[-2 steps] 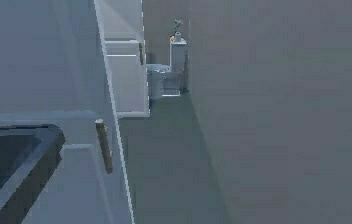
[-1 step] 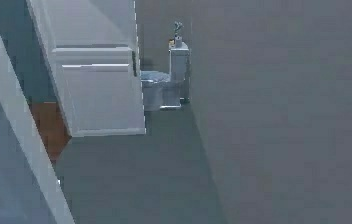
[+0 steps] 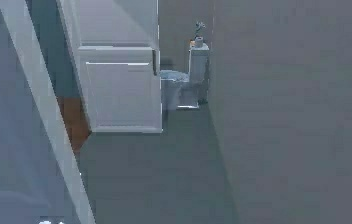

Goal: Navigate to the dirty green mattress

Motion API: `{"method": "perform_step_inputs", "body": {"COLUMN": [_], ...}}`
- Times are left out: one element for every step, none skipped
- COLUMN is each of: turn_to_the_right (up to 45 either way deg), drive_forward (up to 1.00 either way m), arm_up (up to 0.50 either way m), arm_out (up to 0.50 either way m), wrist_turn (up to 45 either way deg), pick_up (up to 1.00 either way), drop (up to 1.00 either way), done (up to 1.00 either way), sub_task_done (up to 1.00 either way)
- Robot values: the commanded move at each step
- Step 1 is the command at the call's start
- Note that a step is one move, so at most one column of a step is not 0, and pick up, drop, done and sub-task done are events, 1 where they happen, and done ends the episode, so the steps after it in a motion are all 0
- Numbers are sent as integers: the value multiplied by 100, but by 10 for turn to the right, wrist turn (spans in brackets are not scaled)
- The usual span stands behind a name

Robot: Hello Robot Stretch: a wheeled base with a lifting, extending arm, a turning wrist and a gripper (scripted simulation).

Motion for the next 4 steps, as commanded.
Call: {"method": "perform_step_inputs", "body": {"turn_to_the_right": [0,-210,0,-450], "drive_forward": [45,0,35,0], "arm_up": [0,0,0,0], "arm_out": [0,0,0,0], "wrist_turn": [0,0,0,0], "pick_up": [0,0,0,0], "drop": [0,0,0,0], "done": [0,0,0,0], "sub_task_done": [0,0,0,0]}}
